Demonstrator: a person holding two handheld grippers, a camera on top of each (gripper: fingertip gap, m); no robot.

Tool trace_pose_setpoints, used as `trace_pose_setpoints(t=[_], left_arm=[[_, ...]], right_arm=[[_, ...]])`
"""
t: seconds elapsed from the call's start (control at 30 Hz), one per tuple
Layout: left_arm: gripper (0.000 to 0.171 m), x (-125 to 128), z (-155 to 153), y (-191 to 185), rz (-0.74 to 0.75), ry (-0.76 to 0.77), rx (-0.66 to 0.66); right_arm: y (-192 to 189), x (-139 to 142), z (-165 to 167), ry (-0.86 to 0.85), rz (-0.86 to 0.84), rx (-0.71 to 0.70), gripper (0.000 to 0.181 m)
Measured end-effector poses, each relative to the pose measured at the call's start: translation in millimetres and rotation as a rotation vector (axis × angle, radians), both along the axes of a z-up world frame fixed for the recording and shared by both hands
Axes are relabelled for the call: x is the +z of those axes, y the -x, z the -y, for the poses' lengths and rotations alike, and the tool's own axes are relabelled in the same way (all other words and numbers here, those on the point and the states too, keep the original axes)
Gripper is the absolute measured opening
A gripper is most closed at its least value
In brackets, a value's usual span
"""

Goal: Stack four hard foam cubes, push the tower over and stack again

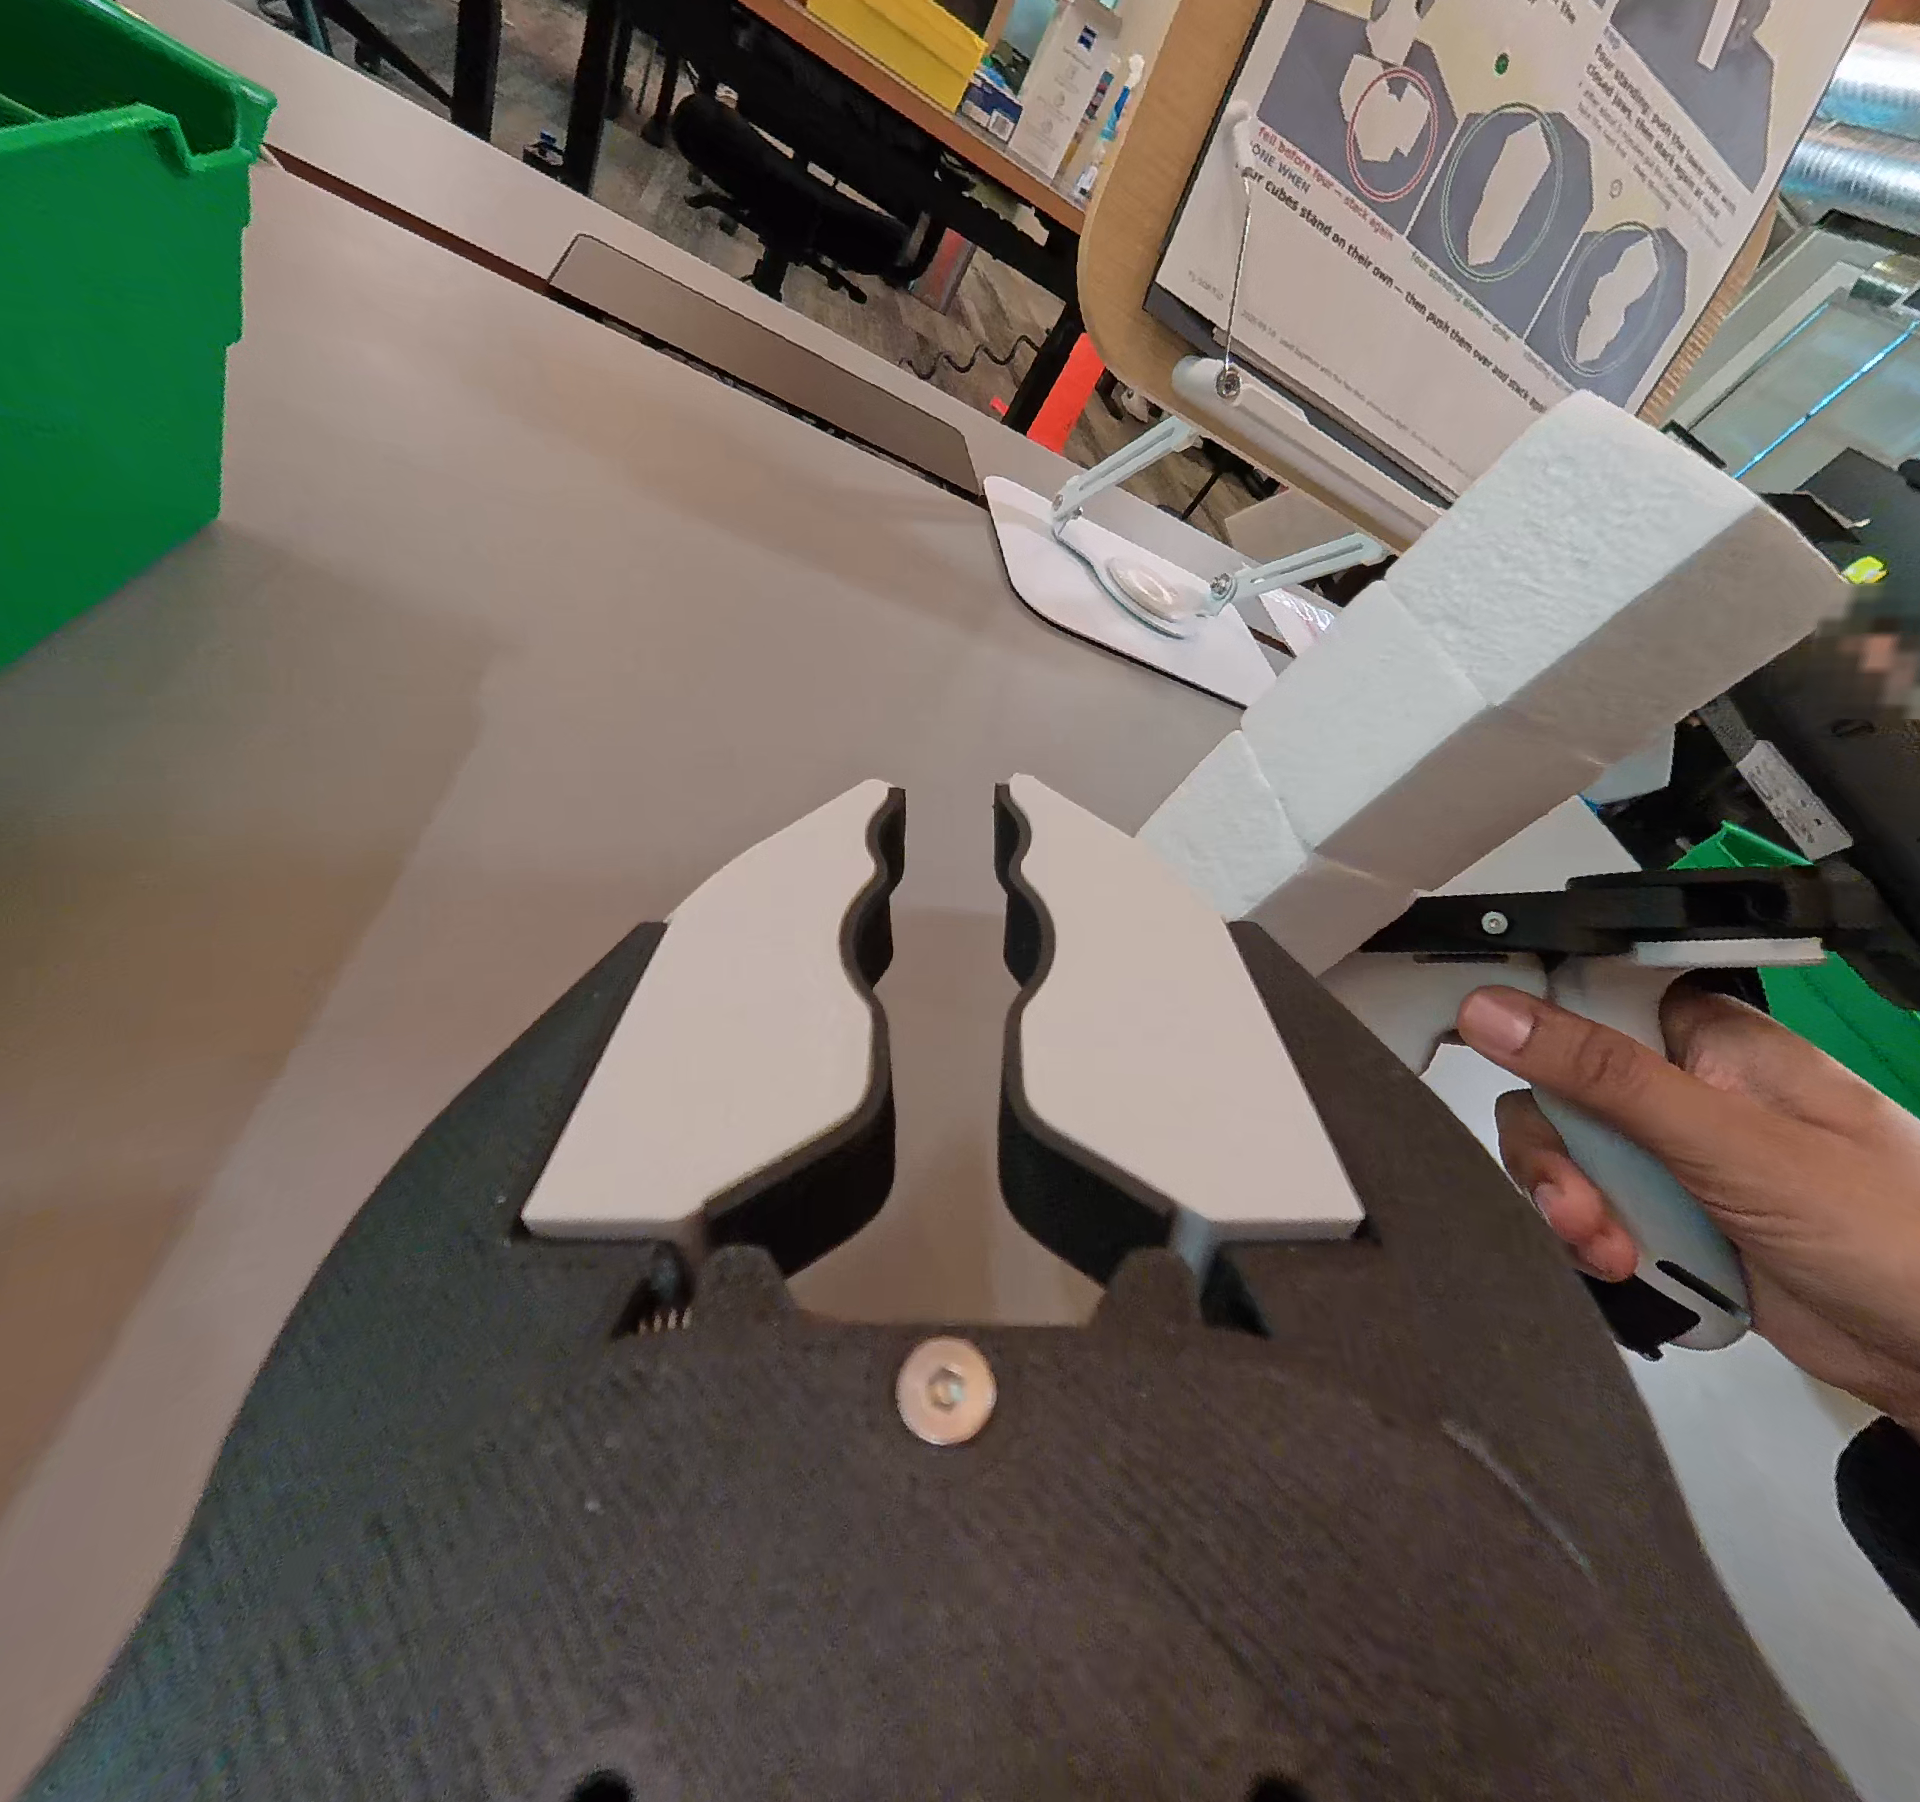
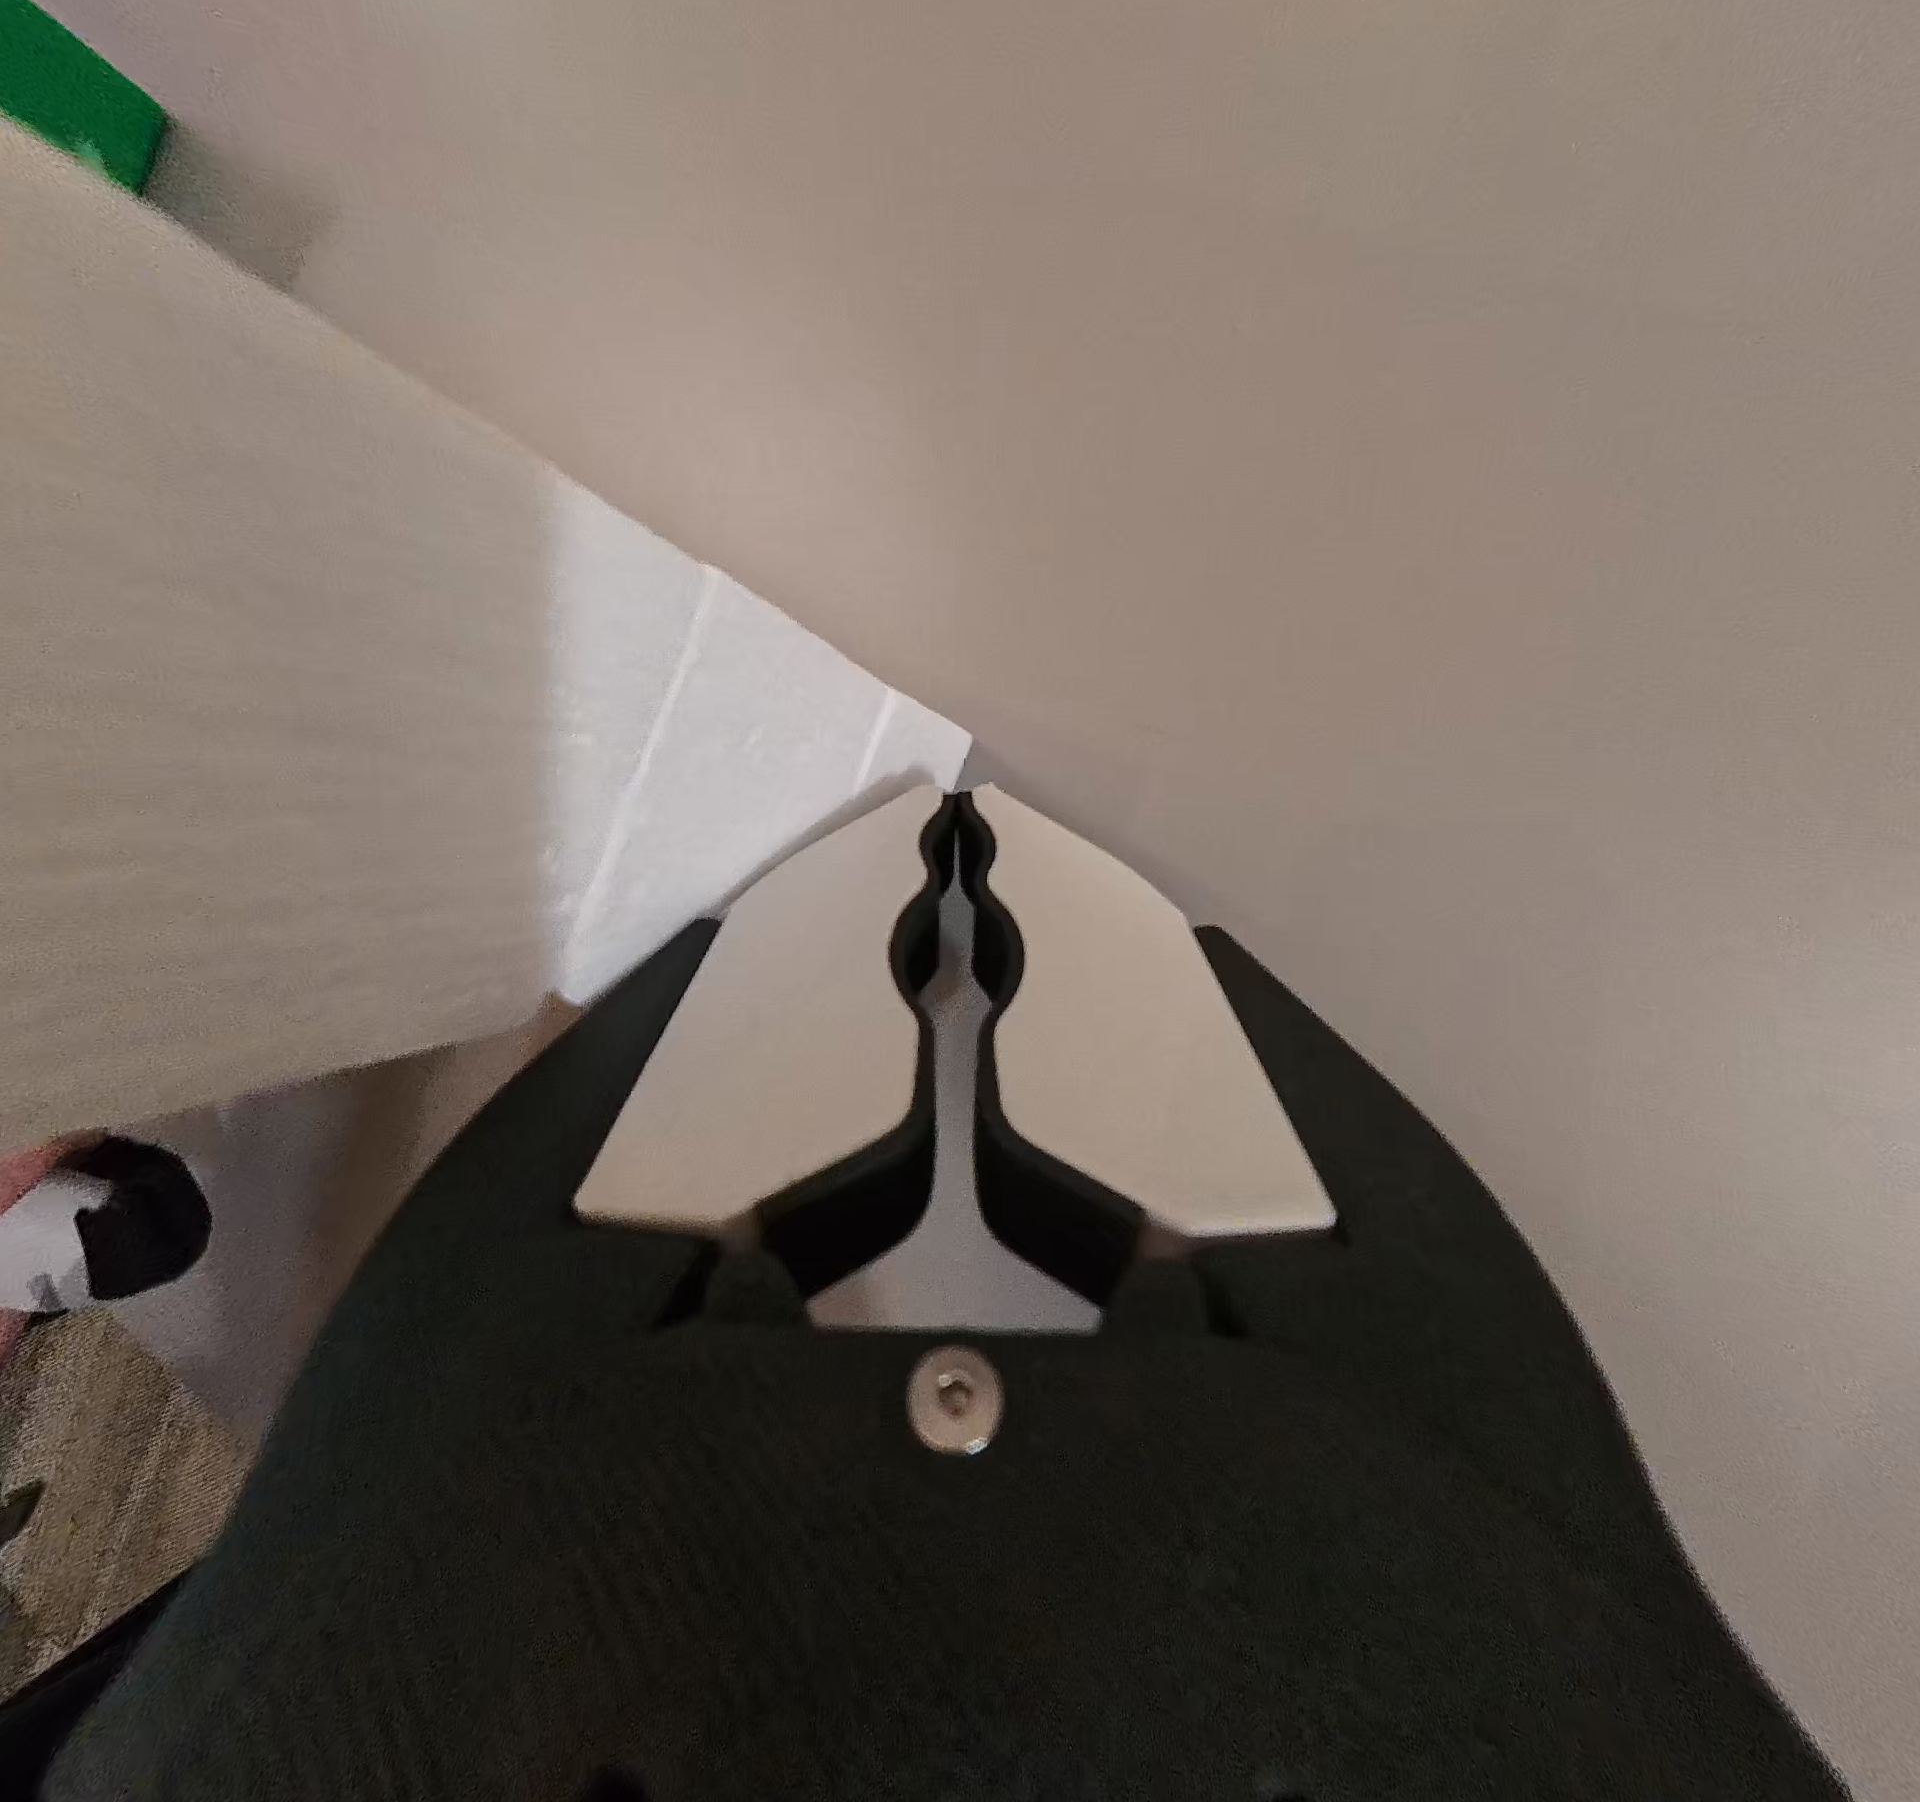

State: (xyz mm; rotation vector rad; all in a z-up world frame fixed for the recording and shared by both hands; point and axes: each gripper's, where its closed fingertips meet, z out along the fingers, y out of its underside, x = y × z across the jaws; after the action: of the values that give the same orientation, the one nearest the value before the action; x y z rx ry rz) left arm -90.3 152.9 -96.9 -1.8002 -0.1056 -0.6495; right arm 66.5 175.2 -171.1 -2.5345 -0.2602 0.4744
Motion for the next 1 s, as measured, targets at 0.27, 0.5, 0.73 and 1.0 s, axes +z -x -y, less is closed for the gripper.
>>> trace_pose_setpoints(t=[0.27,0.5,0.73,1.0], left_arm=[[0.017,-2.4,0.0,0.3,0.0,0.015,-0.003],[0.015,-13.2,0.4,-6.6,-0.03,0.066,-0.03],[0.013,-13.9,7.1,-17.3,-0.07,0.057,-0.072],[0.012,-1.4,33.3,-27.4,-0.054,0.025,-0.125]], right_arm=[[5.1,2.1,-0.6,-0.003,0.0,0.007,0.0],[-16.8,0.9,10.0,-0.014,-0.09,-0.018,0.0],[-51.3,11.2,34.6,-0.204,-0.098,0.067,0.0],[-61.7,29.8,33.8,-0.53,0.022,0.175,0.0]])
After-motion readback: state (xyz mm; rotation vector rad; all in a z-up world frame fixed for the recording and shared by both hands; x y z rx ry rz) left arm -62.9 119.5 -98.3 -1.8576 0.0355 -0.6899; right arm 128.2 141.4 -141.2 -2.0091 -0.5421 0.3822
